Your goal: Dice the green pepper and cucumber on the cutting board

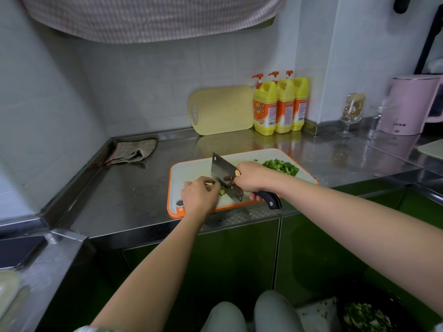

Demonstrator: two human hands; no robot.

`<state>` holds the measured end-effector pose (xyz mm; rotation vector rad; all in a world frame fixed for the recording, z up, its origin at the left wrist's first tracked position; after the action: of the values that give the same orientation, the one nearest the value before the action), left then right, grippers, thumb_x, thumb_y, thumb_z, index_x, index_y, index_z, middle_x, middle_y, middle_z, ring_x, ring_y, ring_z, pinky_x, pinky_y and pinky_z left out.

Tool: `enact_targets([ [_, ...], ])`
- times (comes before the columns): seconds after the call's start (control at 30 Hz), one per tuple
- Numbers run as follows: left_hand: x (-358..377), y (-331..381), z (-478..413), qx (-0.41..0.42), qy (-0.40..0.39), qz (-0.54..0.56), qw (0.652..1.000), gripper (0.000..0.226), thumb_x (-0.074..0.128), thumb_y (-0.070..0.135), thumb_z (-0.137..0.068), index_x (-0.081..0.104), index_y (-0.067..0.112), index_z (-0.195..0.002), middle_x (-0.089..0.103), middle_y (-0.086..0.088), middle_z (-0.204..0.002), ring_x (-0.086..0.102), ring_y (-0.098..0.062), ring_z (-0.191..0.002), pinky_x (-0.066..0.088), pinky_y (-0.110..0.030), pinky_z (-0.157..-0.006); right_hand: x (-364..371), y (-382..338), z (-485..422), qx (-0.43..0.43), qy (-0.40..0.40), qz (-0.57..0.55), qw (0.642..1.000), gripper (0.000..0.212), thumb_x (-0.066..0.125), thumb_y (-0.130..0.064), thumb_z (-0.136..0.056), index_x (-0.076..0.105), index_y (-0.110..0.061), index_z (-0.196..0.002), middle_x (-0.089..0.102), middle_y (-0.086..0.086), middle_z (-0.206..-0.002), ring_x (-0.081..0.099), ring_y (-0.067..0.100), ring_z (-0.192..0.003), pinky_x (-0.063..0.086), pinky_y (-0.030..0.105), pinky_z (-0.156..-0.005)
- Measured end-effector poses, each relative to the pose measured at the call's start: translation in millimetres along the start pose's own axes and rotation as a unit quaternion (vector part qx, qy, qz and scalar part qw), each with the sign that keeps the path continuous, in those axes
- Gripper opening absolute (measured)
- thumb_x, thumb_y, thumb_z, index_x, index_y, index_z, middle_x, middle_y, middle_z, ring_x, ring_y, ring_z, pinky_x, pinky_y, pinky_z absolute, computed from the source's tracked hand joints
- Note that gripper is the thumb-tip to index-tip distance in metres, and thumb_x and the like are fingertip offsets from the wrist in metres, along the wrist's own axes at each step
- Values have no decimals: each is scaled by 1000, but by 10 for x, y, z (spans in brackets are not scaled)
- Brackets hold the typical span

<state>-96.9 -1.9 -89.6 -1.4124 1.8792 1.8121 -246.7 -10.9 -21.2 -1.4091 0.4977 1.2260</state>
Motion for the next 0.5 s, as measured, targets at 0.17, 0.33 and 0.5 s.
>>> enact_targets([
  [0.17,-6,-56,-57,-46,22,5,999,26,58,44,-89,74,25,-98,69,-5,-95,46,-27,-110,45,-43,-89,-33,-34,10,0,8,-30,1000,20,35,-8,-98,43,0,-114,58,16,-63,57,27,-53,47,26,-45],
  [0.33,19,-28,-81,-74,-4,-15,997,27,58,43,-92,76,24,-88,67,-6,-95,40,-30,-107,38,-42,-88,45,-55,-27,10,1,-20,1000,22,37,-11,-99,45,2,-115,57,14,-55,50,22,-40,44,22,-41],
  [0.5,34,-34,-96,-92,-18,-7,996,29,58,43,-92,72,23,-77,66,-9,-97,39,-31,-110,34,-42,-88,65,-73,-28,6,2,-11,1000,23,38,-10,-99,45,3,-116,57,13,-52,51,22,-39,45,22,-41],
])
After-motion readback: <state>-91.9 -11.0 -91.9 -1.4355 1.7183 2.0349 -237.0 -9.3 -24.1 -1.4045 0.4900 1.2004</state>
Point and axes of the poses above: each hand's wrist, its own z-axis away from the middle knuckle, its own x-axis out of the palm, y = z × x, the point moved 5 cm from there along -z, towards the middle knuckle
